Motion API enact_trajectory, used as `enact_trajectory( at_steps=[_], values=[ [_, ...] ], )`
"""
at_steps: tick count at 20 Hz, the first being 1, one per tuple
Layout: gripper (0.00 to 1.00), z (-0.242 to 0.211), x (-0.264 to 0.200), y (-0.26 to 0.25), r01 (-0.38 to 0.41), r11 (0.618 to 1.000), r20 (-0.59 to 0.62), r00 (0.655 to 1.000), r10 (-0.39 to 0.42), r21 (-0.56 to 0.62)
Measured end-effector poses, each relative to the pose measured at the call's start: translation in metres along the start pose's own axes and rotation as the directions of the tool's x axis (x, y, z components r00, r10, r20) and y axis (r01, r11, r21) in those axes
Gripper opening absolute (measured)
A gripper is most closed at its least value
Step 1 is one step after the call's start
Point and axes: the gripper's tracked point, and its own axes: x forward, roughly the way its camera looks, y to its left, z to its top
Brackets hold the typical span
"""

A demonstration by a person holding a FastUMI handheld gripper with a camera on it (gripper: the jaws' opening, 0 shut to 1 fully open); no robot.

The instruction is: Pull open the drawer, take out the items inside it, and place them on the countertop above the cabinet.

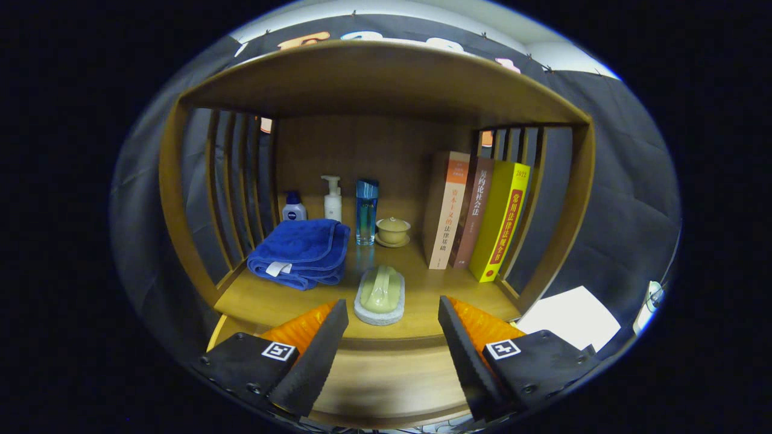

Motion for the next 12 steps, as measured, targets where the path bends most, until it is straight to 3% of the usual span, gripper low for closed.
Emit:
enact_trajectory(
  at_steps=[12],
  values=[
    [0.99, -0.049, -0.096, -0.002, -0.021, 0.996, 0.116, 0.993, 0.011, 0.092]
  ],
)
